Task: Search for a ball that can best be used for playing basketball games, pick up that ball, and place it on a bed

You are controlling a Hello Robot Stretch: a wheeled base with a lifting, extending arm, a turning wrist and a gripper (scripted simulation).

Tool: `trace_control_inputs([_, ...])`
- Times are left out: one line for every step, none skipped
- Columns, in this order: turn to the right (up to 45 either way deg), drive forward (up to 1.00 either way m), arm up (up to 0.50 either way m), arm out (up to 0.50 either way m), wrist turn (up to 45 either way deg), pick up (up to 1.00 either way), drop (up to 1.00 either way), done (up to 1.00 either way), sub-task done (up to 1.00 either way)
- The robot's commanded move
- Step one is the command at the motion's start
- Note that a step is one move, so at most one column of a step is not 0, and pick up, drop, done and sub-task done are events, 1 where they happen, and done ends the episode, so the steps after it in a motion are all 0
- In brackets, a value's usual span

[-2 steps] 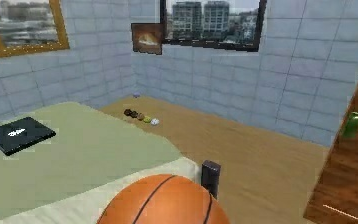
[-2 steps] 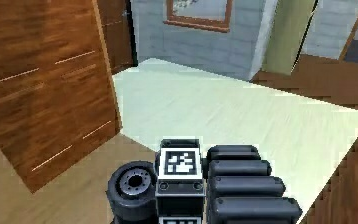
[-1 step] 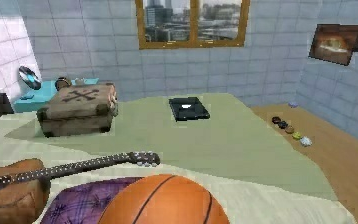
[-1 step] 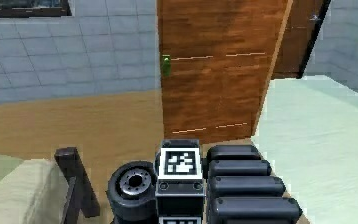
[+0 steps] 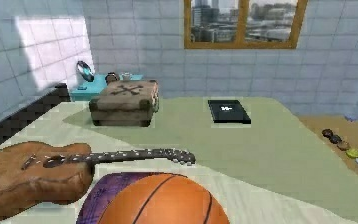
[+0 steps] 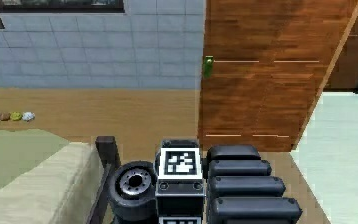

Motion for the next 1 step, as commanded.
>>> trace_control_inputs([0.0,0.15,0.00,0.00,0.0,0.00,0.00,0.00,0.00])
